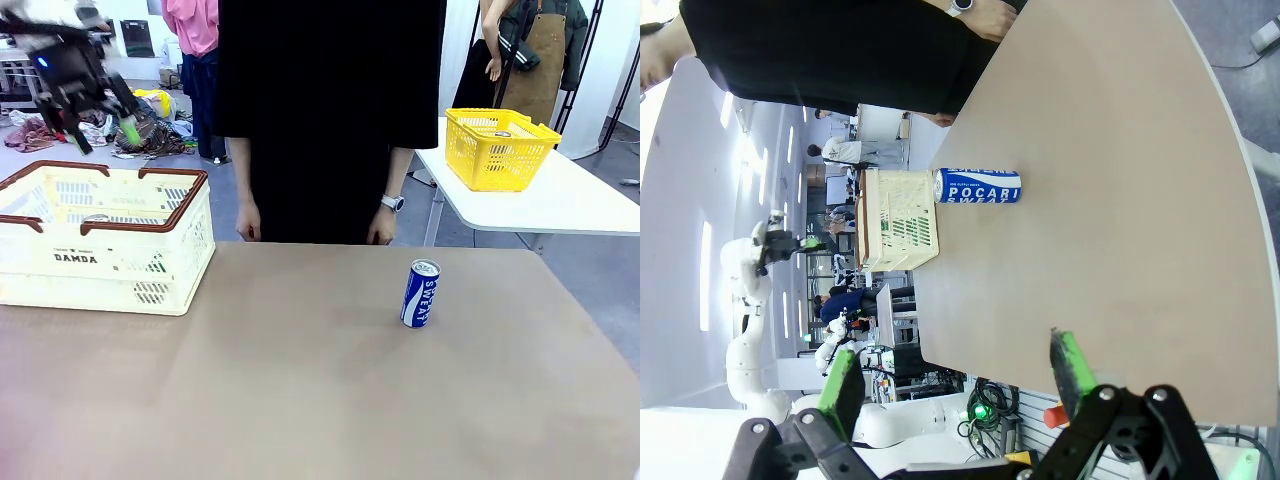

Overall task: Place the drinks into the Shopping basket.
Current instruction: Pick up one drink and place it into the Shopping basket.

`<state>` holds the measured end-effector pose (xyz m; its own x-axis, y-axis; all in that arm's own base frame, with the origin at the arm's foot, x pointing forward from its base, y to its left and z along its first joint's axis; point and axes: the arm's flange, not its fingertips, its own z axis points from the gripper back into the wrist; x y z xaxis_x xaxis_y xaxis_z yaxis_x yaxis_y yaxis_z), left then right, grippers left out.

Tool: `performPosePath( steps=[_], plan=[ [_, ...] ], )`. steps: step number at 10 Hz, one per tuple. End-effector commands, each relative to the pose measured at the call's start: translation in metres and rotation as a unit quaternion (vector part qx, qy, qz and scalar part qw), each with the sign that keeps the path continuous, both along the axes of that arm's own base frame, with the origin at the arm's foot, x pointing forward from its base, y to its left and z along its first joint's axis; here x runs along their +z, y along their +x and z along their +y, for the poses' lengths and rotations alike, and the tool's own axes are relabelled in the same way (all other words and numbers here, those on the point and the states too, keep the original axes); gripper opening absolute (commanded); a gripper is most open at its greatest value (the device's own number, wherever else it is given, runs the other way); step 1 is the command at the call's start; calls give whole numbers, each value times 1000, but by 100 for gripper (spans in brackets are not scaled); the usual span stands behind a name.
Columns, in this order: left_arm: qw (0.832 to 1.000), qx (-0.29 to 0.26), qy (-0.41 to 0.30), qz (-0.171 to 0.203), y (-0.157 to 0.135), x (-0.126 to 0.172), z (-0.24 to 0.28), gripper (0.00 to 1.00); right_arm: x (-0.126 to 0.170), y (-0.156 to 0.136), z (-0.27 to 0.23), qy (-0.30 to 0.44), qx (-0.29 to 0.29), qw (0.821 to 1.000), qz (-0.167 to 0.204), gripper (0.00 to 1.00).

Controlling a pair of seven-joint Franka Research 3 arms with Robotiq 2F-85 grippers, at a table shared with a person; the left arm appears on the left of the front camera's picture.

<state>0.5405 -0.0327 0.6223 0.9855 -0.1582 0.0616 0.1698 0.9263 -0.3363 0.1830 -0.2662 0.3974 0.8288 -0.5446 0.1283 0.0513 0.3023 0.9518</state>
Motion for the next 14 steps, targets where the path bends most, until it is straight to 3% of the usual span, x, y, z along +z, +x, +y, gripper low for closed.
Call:
performPosePath(
  steps=[1, 4, 6, 8, 9, 11, 12, 14],
  plan=[
    [990, 35, -123, 56, -17, 12, 30, 100, 2, 2, 0, 2, -1, 1000, -18, 100],
    [974, 43, -217, 51, -119, -7, 63, 100, 2, 2, 0, 2, -1, 1000, -18, 100],
    [959, 43, -279, 1, -200, -49, 86, 100, 2, 2, 0, 2, -1, 1000, -18, 100],
    [942, 54, -328, -35, -249, -88, 98, 100, 2, 2, 0, 2, -1, 1000, -18, 100],
    [935, 55, -349, -36, -255, -101, 110, 100, 2, 2, 0, 2, -1, 1000, -18, 100],
    [932, 33, -360, -26, -236, -115, 126, 100, 2, 2, 0, 2, -1, 1000, -18, 100],
    [939, 57, -339, -22, -262, -109, 113, 100, 2, 2, 0, 2, -1, 1000, -18, 100],
    [939, 57, -339, -22, -262, -109, 113, 100, 2, 2, 0, 2, -1, 1000, -18, 100]
  ],
)
